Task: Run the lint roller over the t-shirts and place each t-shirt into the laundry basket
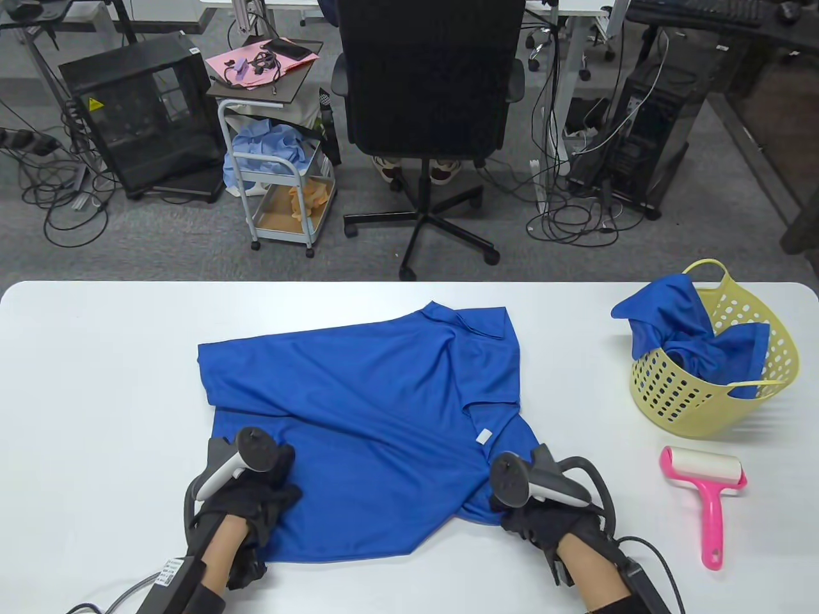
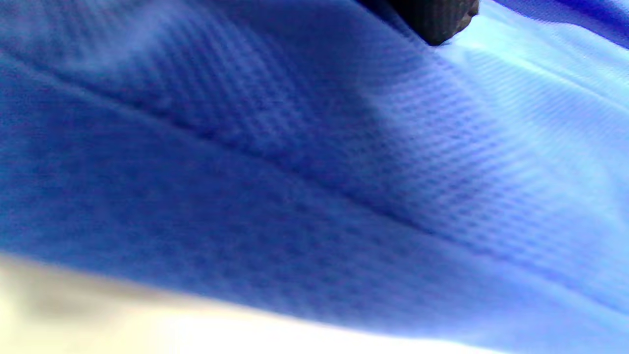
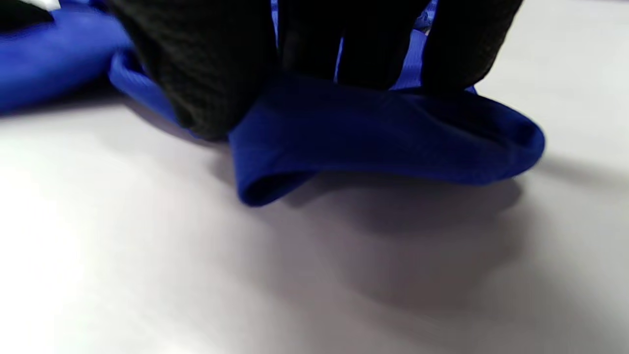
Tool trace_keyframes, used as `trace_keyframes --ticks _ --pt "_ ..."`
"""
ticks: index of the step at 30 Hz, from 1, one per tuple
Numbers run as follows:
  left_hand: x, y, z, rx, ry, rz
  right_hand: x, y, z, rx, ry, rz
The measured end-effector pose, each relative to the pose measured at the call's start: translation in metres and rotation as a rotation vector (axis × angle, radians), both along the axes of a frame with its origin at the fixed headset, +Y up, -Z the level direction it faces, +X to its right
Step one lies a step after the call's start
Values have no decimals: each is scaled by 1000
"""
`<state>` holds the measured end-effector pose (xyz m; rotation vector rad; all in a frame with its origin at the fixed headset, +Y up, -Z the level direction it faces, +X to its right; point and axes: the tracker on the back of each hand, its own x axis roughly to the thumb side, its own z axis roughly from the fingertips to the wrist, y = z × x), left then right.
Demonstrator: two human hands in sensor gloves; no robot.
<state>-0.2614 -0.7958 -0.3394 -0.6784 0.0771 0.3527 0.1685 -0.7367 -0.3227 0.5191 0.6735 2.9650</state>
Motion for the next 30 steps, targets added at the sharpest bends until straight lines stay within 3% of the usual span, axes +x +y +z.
trace_keyframes --ticks 6,10,13,18,20,23,25,30 --pt "0 1 0 -15 2 -1 51 56 -1 58 -93 -213" --pt "0 1 0 -21 1 -1 71 66 6 32 -101 -246" --pt "0 1 0 -22 3 0 82 60 9 -66 -123 -254" --pt "0 1 0 -21 3 3 87 21 10 -256 -156 39" --pt "0 1 0 -23 4 5 88 19 5 -216 -186 80" --pt "0 1 0 -21 4 7 82 28 -16 -51 -313 -85" --pt "0 1 0 -19 4 11 75 28 -35 -10 -414 -164" --pt "0 1 0 -20 2 13 53 4 -94 88 -670 -103"
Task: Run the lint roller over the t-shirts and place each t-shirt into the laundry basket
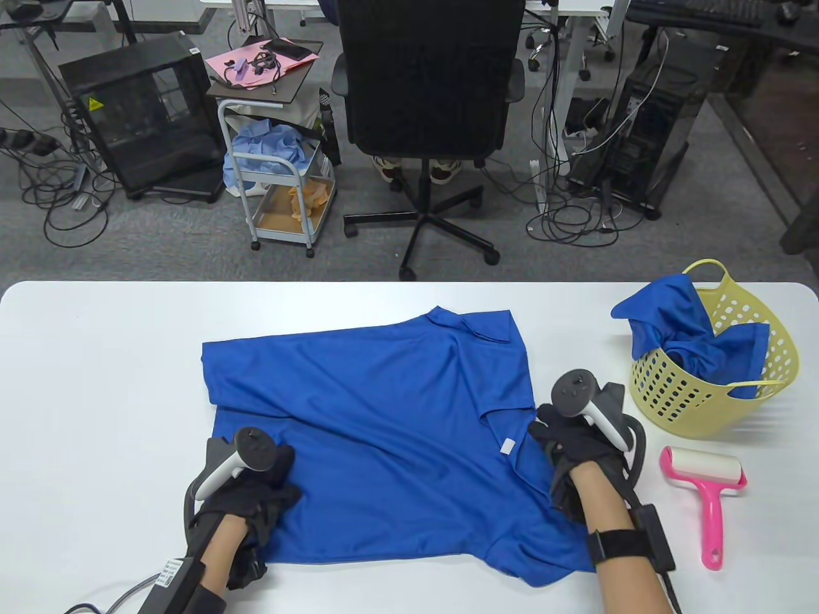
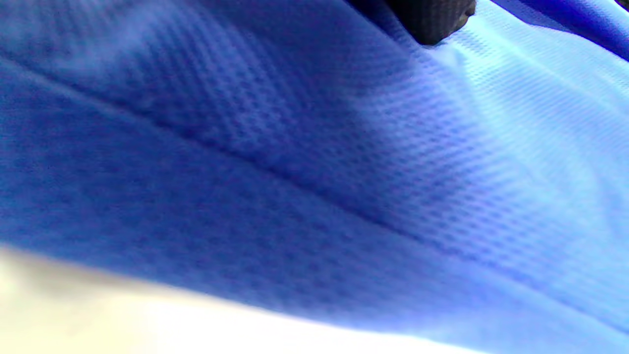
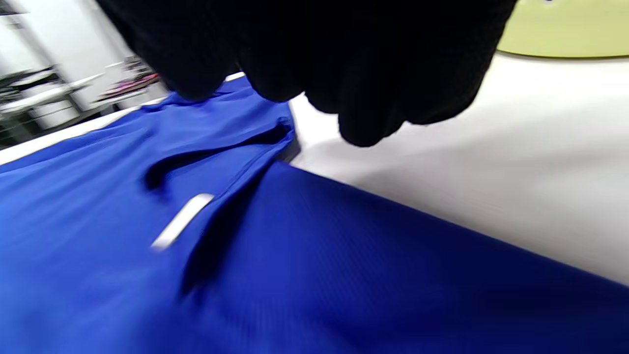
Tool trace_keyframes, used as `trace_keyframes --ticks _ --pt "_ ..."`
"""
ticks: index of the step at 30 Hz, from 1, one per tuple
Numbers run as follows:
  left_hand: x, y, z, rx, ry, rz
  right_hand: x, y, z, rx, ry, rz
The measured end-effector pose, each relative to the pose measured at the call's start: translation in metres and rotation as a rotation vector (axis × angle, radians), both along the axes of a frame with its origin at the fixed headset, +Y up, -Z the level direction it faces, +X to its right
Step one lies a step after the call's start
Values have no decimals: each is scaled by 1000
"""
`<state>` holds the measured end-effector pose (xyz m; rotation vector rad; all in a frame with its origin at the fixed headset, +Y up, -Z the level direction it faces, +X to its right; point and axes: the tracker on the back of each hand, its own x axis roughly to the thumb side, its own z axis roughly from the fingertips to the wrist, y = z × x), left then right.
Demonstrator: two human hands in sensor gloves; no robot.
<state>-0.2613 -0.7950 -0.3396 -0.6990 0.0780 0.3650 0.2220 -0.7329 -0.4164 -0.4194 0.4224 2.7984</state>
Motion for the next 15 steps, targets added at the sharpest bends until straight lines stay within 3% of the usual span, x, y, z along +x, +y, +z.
trace_keyframes --ticks 3,6,9,13,15 --pt "0 0 0 -1 -3 1 -9 -22 -33 -93 -162 32" --pt "0 0 0 0 -3 2 -14 -28 -54 -56 -113 234" --pt "0 0 0 -1 -4 3 -9 -19 -62 -45 -119 269" --pt "0 0 0 -9 -6 2 13 19 -68 240 -259 373" --pt "0 0 0 -10 -8 0 21 29 -73 308 -283 468"
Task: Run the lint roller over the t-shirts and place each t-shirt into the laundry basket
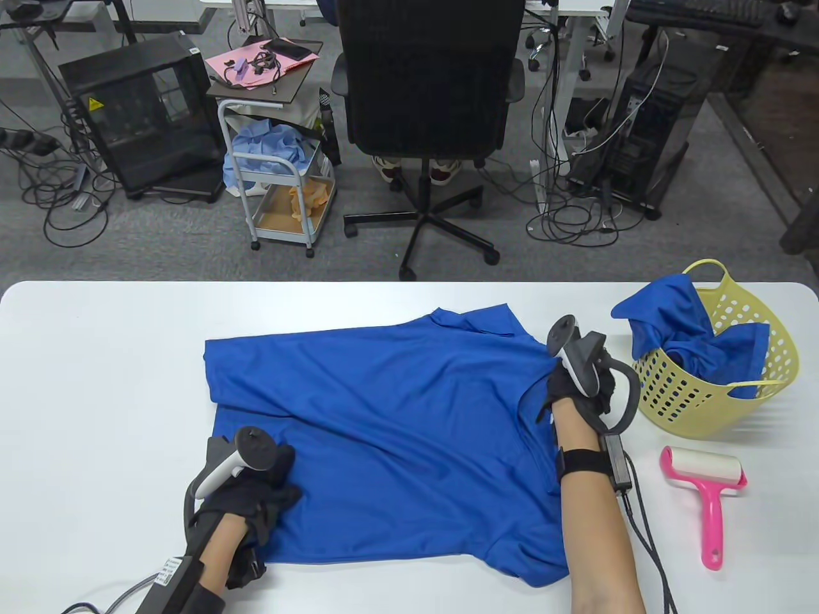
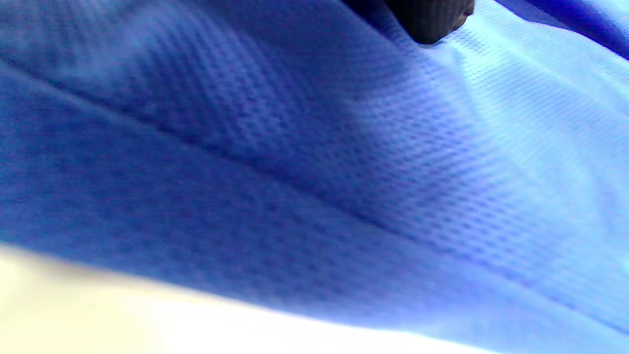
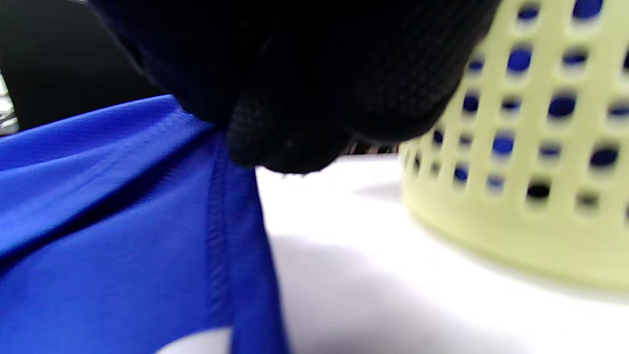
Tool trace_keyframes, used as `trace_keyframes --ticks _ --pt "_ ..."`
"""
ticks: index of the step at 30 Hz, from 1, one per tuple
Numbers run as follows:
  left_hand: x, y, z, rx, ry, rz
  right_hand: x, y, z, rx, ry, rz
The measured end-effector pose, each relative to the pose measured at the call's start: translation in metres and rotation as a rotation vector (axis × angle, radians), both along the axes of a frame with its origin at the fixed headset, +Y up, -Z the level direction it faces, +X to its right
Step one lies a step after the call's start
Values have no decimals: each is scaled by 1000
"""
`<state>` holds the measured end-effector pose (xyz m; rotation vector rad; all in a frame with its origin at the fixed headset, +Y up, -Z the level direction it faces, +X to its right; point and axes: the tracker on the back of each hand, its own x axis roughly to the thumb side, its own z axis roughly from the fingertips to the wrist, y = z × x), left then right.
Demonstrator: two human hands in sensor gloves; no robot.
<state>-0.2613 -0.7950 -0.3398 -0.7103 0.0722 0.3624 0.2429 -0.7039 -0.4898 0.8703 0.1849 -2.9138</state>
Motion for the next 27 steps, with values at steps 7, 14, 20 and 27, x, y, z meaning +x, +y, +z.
trace_keyframes --ticks 7,14,20,27 --pt "0 -1 0 5 1 5 -12 -1 -13 -82 52 -66" --pt "0 0 0 -4 4 7 -56 38 -62 -61 262 -174" --pt "1 0 0 -14 7 10 -82 -19 -110 -235 257 -253" --pt "1 0 0 -25 -4 5 -90 -60 -124 -263 201 -213"
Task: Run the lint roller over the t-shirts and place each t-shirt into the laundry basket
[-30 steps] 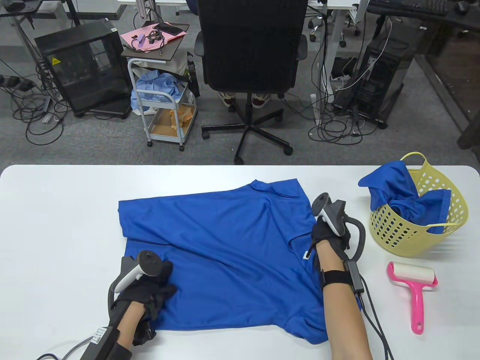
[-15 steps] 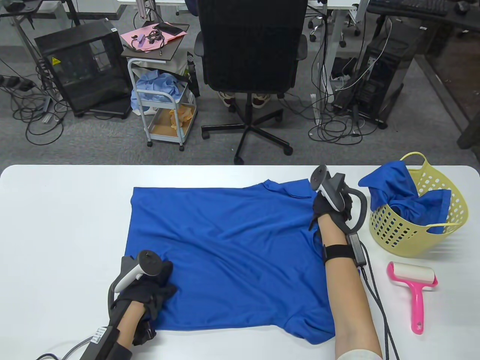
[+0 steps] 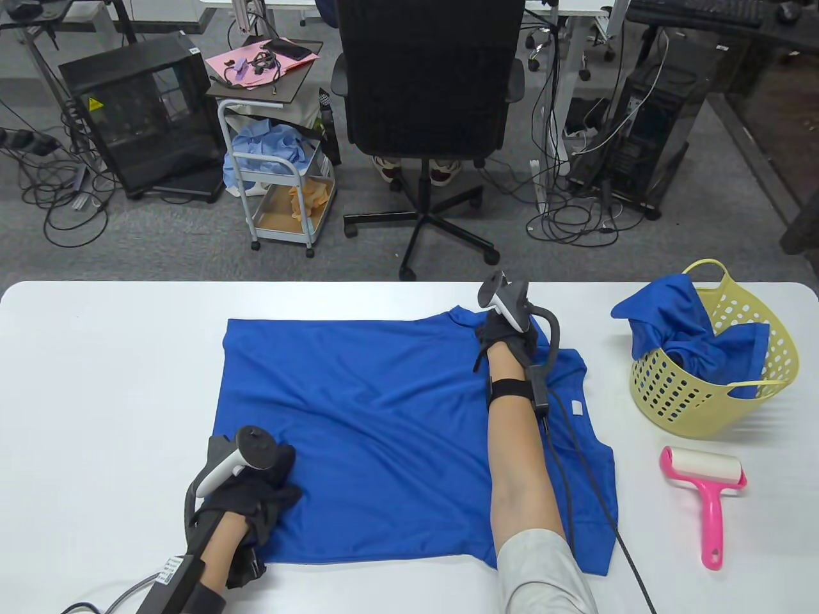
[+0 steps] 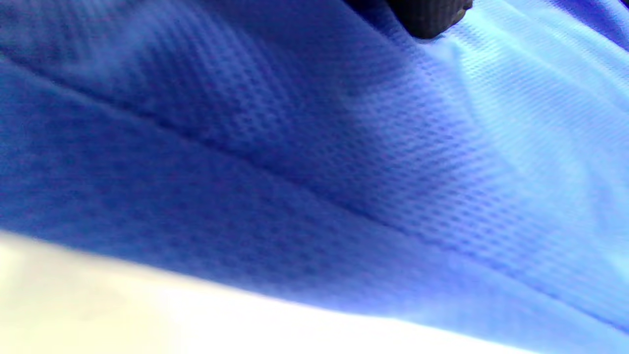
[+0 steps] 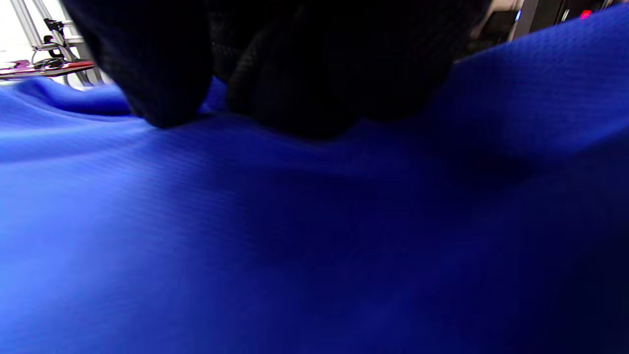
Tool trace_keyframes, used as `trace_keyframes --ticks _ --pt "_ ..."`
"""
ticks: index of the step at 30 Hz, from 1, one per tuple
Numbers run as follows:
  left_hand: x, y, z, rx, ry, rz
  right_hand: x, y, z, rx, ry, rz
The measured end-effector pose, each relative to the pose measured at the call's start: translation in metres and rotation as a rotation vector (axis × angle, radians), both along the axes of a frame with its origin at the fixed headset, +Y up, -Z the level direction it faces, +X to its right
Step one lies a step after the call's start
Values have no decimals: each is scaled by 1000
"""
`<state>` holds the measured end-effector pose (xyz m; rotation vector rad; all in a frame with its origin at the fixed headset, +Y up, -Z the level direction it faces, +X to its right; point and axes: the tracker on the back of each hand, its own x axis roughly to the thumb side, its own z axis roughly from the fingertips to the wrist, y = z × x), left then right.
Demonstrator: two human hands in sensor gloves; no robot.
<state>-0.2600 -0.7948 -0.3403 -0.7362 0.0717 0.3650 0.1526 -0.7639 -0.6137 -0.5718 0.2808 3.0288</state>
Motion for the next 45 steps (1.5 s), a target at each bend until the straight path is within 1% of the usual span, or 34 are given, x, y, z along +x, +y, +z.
trace_keyframes --ticks 3,5,7,8,10,12,13,14,15,17,20,23,25,27,29,30,31,32,33,35,36,37,39,40,42,43,45 --pt "0 0 0 2 -7 -3 4 2 -4 30 -8 -26" --pt "0 0 -1 2 -9 -10 7 9 -5 108 -5 -17" --pt "0 0 -1 -1 -10 -12 8 22 -4 195 -5 -17" --pt "0 0 -1 -1 -9 -10 9 26 -4 221 -7 -26" --pt "0 0 -1 -1 -10 -10 14 38 -3 297 -46 -94" --pt "0 0 0 -1 -11 -9 21 46 1 415 -85 -238" --pt "0 0 0 -1 -10 -7 21 45 -2 381 -14 -363" --pt "0 0 0 -1 -10 -5 21 45 -3 323 31 -438" --pt "0 0 0 -1 -9 -3 21 47 0 284 34 -477" --pt "0 -1 0 -4 -11 -2 23 53 10 364 9 -395" --pt "1 -1 0 -3 -8 1 28 64 27 369 42 -358" --pt "0 -1 1 -3 -6 4 36 80 61 378 57 -355" --pt "0 -1 1 -7 -6 4 43 92 91 363 81 -350" --pt "0 -1 1 -6 -5 3 52 104 129 391 96 -333" --pt "0 -1 1 -3 -7 -5 66 113 173 425 80 -304" --pt "0 -1 1 -2 -8 -6 73 116 191 427 75 -279" --pt "0 -1 1 -2 -8 -6 85 119 215 410 46 -233" --pt "0 -1 1 -2 -6 -4 94 120 230 394 18 -204" --pt "0 -1 1 -2 -6 -4 107 119 250 383 -38 -161" --pt "0 -1 1 -2 -9 -7 131 114 277 393 -163 -86" --pt "0 -1 1 -2 -8 -5 148 107 293 378 -260 -45" --pt "0 -1 1 -1 -5 -2 164 97 303 346 -354 -25" --pt "0 -1 1 1 -5 -4 186 75 312 189 -472 -42" --pt "0 -1 1 1 -6 -5 199 61 314 60 -526 -59" --pt "-1 -1 2 2 -5 -6 216 38 317 -77 -586 -75" --pt "-1 -1 2 4 -3 -5 224 26 319 -62 -616 -80" --pt "-1 -1 2 3 -2 -10 232 10 320 -106 -635 -134"
